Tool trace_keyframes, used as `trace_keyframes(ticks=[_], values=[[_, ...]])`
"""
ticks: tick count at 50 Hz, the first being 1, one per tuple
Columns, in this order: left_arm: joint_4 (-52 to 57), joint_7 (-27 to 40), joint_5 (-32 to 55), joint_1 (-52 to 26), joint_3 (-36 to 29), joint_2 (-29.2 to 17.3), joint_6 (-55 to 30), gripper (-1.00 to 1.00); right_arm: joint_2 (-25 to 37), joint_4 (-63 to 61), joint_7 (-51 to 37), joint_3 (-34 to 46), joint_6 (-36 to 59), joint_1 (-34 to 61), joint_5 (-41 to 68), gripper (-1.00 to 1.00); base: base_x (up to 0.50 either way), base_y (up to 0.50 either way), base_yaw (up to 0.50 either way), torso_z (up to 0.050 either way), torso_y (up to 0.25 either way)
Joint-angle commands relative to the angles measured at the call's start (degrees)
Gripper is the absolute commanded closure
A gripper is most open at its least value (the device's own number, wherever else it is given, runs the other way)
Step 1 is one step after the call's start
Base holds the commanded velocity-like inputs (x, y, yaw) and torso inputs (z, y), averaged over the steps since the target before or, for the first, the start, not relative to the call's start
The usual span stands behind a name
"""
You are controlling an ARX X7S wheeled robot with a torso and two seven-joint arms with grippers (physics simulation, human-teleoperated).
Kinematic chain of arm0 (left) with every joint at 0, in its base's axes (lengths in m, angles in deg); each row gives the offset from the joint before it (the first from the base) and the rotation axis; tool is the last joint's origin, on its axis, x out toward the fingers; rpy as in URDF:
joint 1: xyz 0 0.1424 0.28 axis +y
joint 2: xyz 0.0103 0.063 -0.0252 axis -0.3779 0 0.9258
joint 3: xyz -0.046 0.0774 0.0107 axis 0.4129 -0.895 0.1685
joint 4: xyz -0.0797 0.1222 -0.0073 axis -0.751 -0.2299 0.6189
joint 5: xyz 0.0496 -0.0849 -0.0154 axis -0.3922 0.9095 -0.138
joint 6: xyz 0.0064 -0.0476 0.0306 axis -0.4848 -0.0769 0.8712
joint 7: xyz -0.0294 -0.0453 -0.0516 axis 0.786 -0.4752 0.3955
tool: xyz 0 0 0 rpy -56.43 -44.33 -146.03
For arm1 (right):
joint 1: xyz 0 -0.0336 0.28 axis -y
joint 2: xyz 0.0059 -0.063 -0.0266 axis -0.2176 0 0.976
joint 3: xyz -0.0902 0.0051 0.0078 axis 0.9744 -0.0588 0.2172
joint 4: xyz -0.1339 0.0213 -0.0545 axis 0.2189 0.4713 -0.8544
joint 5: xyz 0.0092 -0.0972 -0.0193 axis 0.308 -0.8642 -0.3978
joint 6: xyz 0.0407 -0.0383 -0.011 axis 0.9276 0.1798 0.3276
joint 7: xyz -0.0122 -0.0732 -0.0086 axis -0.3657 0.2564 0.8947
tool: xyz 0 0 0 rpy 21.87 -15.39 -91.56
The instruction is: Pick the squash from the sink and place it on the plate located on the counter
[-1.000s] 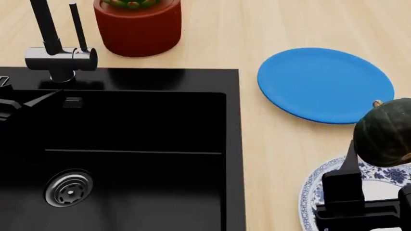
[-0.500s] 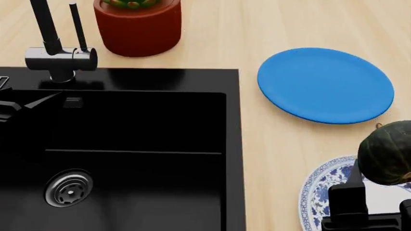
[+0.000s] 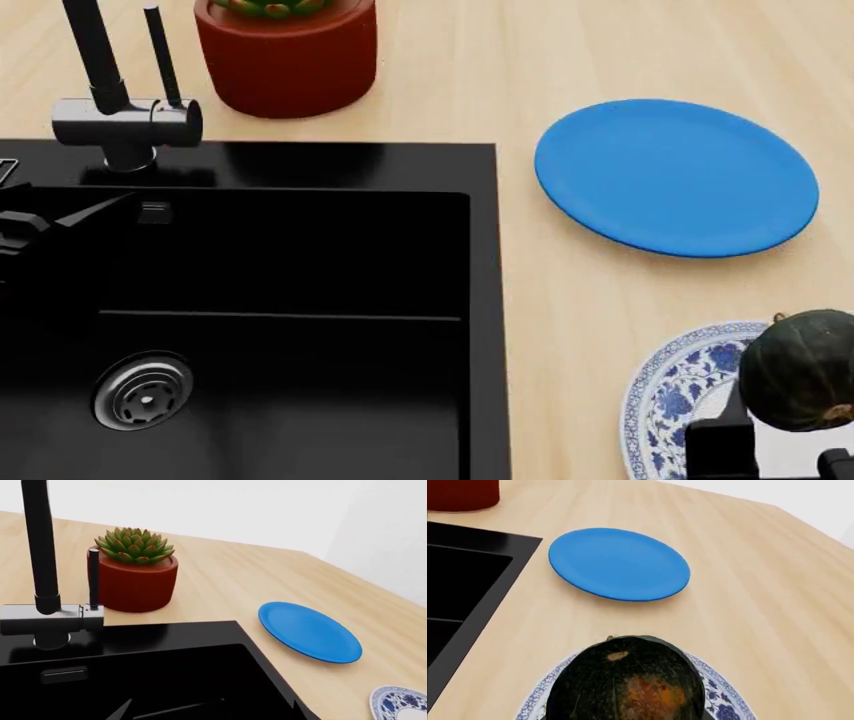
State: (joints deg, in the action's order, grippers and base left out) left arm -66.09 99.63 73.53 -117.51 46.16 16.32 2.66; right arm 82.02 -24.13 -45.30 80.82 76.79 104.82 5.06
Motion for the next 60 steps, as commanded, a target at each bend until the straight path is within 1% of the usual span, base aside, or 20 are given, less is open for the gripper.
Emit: trace_keyframes(ticks=[1, 8, 19, 46, 60], values=[[-6.90, -2.14, -6.33, -3.09, -5.71, 0.73, 1.02, -1.00, -1.04, 1.64, 1.63, 1.32, 3.52, 1.43, -5.17, 1.00, 0.00, 0.00, 0.00, 0.000, 0.000], [-7.05, -1.71, -6.06, -2.90, -5.63, 0.64, 1.13, -1.00, -1.80, 2.15, 1.26, 1.68, 4.12, 1.54, -5.07, 1.00, 0.00, 0.00, 0.00, 0.000, 0.001], [-7.07, -2.90, -6.18, -2.74, -5.81, 0.72, 1.26, -1.00, -2.72, 2.28, 0.75, 2.21, 5.54, 2.22, -4.78, 1.00, 0.00, 0.00, 0.00, 0.000, 0.000], [-6.90, -3.29, -6.27, -2.70, -6.11, 0.70, 1.42, -1.00, -5.79, 9.46, 4.78, 4.03, 5.85, 0.55, -6.63, 1.00, 0.00, 0.00, 0.00, 0.000, 0.000], [-7.08, -3.71, -6.51, -2.63, -6.18, 0.75, 1.70, -1.00, -6.36, 11.43, 4.57, 4.58, 6.47, 0.13, -6.27, 1.00, 0.00, 0.00, 0.00, 0.000, 0.001]])
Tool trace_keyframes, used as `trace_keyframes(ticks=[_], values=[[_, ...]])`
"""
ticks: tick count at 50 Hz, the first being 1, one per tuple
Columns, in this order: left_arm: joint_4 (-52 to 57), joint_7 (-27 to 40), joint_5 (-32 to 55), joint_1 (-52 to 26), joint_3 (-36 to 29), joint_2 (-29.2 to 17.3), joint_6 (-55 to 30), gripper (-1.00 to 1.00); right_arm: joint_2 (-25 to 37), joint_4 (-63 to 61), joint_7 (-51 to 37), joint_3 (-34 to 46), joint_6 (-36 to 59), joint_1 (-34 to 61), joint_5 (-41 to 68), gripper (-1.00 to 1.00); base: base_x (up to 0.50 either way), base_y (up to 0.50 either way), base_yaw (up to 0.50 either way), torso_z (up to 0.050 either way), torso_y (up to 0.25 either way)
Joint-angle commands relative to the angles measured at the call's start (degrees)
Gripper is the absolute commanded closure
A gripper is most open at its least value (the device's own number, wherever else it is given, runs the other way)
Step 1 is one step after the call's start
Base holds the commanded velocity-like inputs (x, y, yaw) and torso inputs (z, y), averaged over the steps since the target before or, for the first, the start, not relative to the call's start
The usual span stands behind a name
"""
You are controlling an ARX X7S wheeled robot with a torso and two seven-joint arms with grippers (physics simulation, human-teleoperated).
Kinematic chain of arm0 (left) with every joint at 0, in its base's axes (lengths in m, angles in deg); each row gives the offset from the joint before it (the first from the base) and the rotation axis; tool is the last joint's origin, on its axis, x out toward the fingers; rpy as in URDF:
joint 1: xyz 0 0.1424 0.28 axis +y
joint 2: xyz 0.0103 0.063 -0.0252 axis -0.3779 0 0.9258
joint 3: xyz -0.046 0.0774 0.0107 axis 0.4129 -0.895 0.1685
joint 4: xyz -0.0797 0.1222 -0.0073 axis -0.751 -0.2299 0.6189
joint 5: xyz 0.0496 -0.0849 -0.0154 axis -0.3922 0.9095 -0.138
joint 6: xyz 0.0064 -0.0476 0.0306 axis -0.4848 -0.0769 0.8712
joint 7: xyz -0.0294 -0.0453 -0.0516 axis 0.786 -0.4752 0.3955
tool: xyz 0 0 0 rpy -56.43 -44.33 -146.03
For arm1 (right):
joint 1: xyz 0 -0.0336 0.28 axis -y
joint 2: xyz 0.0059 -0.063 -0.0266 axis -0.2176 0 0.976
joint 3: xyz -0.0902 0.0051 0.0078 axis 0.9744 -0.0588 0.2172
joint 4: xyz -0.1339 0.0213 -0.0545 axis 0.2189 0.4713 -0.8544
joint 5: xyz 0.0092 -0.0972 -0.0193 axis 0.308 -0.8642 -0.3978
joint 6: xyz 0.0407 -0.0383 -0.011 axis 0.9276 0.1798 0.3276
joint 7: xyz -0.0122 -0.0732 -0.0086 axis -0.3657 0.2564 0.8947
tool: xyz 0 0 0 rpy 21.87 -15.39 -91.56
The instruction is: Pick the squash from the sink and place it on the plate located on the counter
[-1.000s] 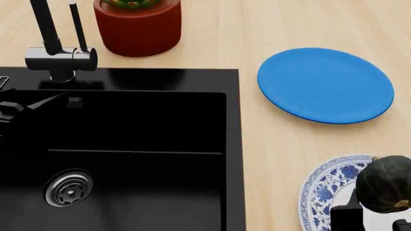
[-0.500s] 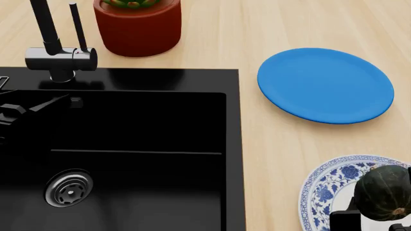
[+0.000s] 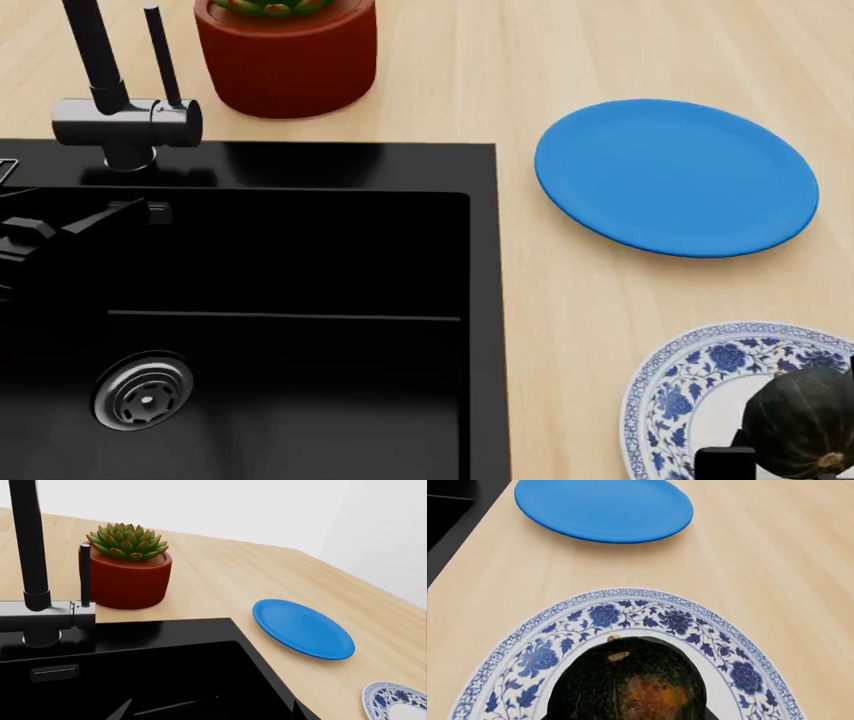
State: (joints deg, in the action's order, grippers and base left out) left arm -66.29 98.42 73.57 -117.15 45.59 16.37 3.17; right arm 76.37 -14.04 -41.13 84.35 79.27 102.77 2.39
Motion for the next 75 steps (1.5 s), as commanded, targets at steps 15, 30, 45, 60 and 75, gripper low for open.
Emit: trace_keyframes(ticks=[15, 30, 45, 60, 75], values=[[-6.81, -2.31, -6.35, -3.10, -5.71, 0.67, 1.20, -1.00, -0.59, 2.47, 1.04, 1.14, 3.19, 0.59, -4.02, 1.00, 0.00, 0.00, 0.00, 0.000, 0.000], [-6.44, -1.96, -5.87, -3.09, -5.66, 0.52, 1.24, -1.00, 0.08, 1.63, 1.04, 0.64, 3.25, 0.63, -3.52, -1.00, 0.00, 0.00, 0.00, 0.000, 0.000], [-6.56, -1.86, -5.89, -3.58, -5.99, 0.70, 1.11, -1.00, 1.41, 0.01, 0.35, -0.42, 2.67, 0.41, -2.55, -1.00, 0.00, 0.00, 0.00, 0.000, 0.000], [-6.08, -2.00, -5.66, -3.18, -5.79, 0.42, 1.45, -1.00, 6.11, -5.27, -2.57, -3.71, 1.04, 0.80, 1.43, -1.00, 0.00, 0.00, 0.00, 0.000, 0.000], [-5.39, -1.47, -4.77, -3.37, -5.55, 0.15, 1.45, -1.00, 15.64, -10.41, -3.20, -6.77, -8.65, -3.88, 4.53, -1.00, 0.00, 0.00, 0.00, 0.000, 0.000]])
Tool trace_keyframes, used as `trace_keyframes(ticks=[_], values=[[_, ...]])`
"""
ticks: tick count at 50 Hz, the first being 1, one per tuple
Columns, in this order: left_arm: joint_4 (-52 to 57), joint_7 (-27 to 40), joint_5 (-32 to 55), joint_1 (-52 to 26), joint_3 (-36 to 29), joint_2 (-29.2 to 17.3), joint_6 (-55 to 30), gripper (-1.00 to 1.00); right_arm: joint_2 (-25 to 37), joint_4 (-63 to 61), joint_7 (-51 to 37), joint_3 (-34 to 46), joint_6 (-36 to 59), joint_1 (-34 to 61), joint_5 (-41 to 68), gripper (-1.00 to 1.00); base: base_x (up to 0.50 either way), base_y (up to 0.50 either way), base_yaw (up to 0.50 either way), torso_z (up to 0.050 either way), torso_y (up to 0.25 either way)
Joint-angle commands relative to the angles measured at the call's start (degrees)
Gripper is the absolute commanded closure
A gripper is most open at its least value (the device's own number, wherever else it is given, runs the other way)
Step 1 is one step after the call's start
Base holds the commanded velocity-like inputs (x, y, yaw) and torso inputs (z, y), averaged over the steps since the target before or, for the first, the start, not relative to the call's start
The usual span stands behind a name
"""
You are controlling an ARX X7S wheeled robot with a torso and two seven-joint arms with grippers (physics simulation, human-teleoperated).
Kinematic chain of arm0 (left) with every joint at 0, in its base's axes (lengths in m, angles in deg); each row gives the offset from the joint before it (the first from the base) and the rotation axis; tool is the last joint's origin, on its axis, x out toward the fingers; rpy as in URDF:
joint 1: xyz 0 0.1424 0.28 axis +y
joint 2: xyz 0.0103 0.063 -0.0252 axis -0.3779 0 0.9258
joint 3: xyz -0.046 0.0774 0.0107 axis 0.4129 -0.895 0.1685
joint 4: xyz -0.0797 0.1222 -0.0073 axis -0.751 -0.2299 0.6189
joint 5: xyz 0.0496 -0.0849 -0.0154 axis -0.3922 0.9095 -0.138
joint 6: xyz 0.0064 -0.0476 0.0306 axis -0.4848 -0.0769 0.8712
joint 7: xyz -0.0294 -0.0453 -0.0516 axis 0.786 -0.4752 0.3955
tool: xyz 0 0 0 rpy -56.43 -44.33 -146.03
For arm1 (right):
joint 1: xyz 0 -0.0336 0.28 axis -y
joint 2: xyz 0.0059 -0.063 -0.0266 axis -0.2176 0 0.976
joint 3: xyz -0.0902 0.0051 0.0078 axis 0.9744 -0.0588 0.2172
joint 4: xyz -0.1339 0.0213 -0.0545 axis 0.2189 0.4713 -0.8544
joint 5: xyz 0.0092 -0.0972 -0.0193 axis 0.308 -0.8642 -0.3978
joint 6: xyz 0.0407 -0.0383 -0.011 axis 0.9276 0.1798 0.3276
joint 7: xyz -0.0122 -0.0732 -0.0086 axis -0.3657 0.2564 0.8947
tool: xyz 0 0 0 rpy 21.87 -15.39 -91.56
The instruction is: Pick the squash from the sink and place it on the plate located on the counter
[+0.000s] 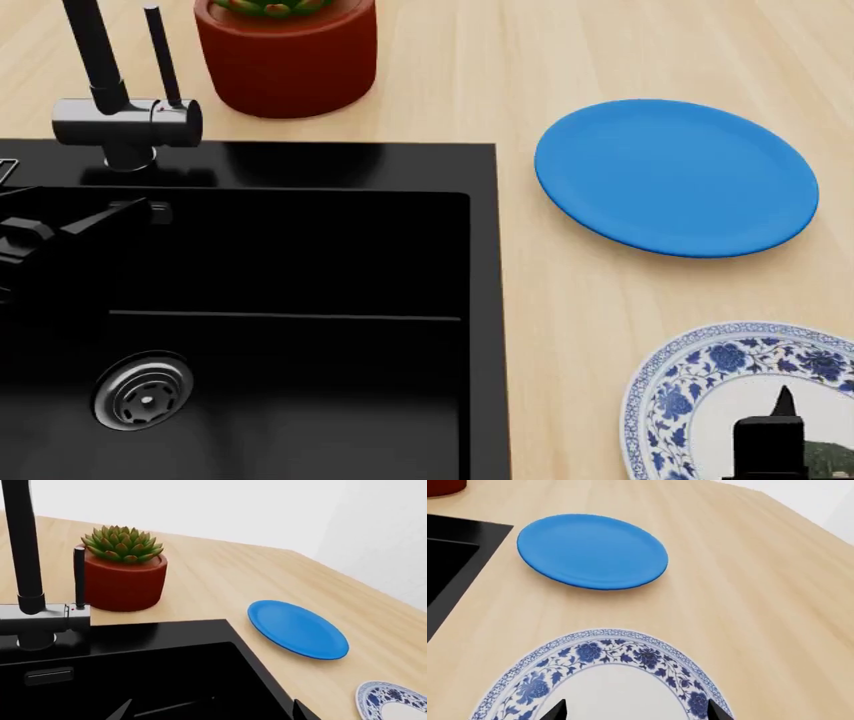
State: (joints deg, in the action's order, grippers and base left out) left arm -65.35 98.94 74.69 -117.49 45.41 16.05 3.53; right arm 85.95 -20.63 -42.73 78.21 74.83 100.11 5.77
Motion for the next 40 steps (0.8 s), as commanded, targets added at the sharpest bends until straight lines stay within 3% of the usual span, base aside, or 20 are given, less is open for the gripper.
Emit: trace_keyframes(ticks=[1, 13, 15, 16, 18, 40], values=[[-6.14, -1.78, -5.67, -3.07, -5.30, 0.38, 1.06, -1.00, 6.94, -4.35, -1.72, -0.65, -5.26, -1.36, 1.38, -1.00, 0.00, 0.00, 0.00, 0.000, 0.000], [-5.56, -1.56, -5.31, -2.82, -5.08, 0.12, 1.29, -1.00, 7.39, -8.56, -6.78, -7.55, -0.67, 4.01, 8.09, -1.00, 0.00, 0.00, 0.00, 0.000, 0.000], [-5.41, -1.47, -5.15, -2.85, -5.05, 0.05, 1.26, -1.00, -4.25, -8.15, -9.30, -24.74, 16.52, -10.58, 12.41, -1.00, 0.00, 0.00, 0.00, 0.000, 0.000], [-5.35, -1.40, -5.02, -2.91, -5.00, -0.01, 1.25, -1.00, -6.37, -8.50, -9.40, -33.33, 22.31, -12.33, 13.52, -1.00, 0.00, 0.00, 0.00, 0.000, 0.000], [-5.16, -1.23, -4.86, -2.96, -4.99, -0.07, 1.19, -1.00, -7.19, -8.82, -9.74, -47.15, 24.15, -12.94, 14.69, -1.00, 0.00, 0.00, 0.00, 0.000, 0.000], [-4.75, -1.26, -4.50, -2.92, -4.84, -0.41, 1.40, -1.00, -7.82, -10.68, -14.00, -62.29, 28.34, -11.14, 25.88, -1.00, 0.00, 0.00, 0.00, 0.000, 0.000]])
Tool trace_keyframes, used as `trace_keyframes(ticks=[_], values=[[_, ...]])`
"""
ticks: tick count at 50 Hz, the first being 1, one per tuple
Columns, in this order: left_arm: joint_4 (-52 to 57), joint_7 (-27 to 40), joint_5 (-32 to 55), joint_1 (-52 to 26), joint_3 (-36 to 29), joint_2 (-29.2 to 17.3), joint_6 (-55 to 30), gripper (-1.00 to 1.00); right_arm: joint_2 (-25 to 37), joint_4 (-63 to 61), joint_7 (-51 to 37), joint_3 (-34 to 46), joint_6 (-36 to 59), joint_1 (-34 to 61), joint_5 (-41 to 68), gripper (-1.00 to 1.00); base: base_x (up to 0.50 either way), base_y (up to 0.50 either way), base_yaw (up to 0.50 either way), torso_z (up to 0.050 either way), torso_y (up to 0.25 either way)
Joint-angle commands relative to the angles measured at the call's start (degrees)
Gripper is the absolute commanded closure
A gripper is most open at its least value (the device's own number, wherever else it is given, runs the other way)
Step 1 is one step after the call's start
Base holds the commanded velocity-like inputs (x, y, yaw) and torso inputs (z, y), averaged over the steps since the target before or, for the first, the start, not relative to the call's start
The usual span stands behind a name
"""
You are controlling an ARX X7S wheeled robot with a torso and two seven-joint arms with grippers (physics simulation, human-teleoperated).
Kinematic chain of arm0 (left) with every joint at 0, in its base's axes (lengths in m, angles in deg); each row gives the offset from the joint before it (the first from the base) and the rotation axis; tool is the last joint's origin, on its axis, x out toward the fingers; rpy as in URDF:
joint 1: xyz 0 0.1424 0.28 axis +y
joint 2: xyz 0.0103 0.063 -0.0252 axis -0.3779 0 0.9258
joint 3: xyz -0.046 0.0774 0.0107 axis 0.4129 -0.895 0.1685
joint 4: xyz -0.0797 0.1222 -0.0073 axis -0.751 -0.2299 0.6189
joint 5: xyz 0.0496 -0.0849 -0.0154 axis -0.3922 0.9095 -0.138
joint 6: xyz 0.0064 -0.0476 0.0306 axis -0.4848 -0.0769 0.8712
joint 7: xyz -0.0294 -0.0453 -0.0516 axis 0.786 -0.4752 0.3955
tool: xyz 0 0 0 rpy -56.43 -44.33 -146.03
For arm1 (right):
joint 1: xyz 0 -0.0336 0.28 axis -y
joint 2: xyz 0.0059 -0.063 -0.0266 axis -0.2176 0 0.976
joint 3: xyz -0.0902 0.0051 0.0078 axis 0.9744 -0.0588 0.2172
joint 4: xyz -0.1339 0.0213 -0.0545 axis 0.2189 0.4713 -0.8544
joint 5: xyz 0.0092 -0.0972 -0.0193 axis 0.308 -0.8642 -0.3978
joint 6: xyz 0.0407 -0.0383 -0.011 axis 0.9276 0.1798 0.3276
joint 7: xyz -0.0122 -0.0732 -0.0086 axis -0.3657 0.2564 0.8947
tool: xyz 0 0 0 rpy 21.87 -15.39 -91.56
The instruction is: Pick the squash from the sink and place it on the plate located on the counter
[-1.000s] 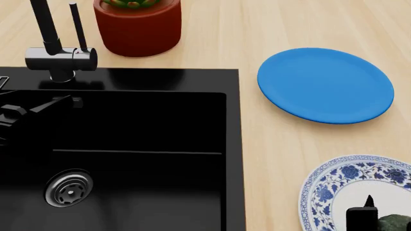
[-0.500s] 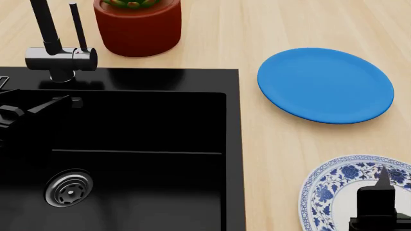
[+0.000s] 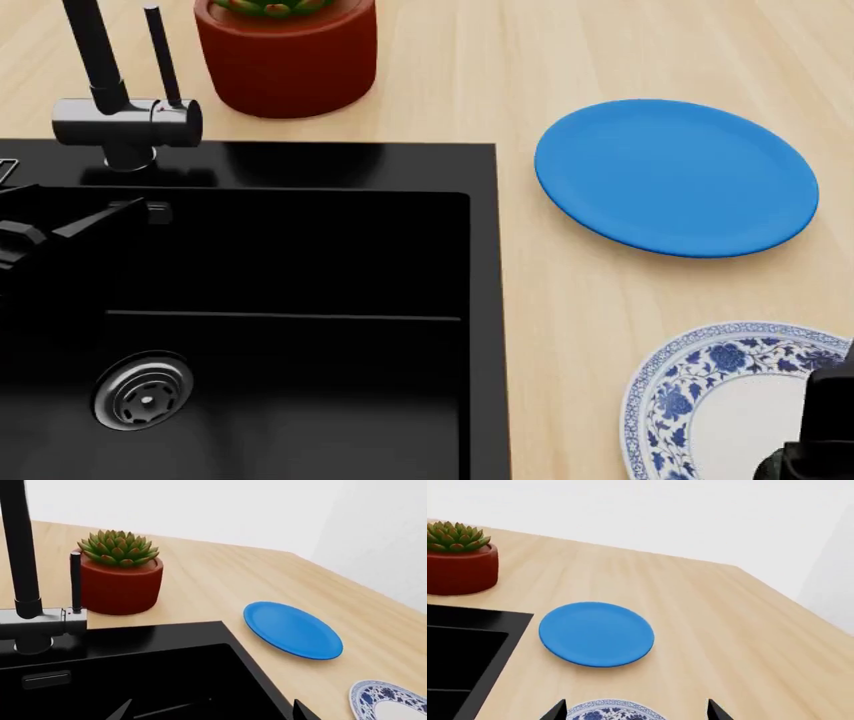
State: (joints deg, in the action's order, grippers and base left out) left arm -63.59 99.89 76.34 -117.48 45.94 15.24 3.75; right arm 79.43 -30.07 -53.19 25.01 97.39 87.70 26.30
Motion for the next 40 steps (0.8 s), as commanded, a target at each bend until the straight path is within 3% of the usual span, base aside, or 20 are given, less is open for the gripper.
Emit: trace_keyframes(ticks=[1, 40], values=[[-6.52, -2.23, -6.19, -2.92, -5.39, 0.41, 1.19, -1.00, -1.25, -1.28, -3.79, -9.64, 5.94, 1.33, 5.92, -1.00, 0.00, 0.00, 0.00, 0.000, 0.000], [-5.12, -1.61, -5.33, -2.72, -5.00, -0.11, 1.72, -1.00, -1.43, -4.11, -18.74, -34.00, 9.49, 4.48, 38.53, -1.00, 0.00, 0.00, 0.00, 0.000, 0.000]])
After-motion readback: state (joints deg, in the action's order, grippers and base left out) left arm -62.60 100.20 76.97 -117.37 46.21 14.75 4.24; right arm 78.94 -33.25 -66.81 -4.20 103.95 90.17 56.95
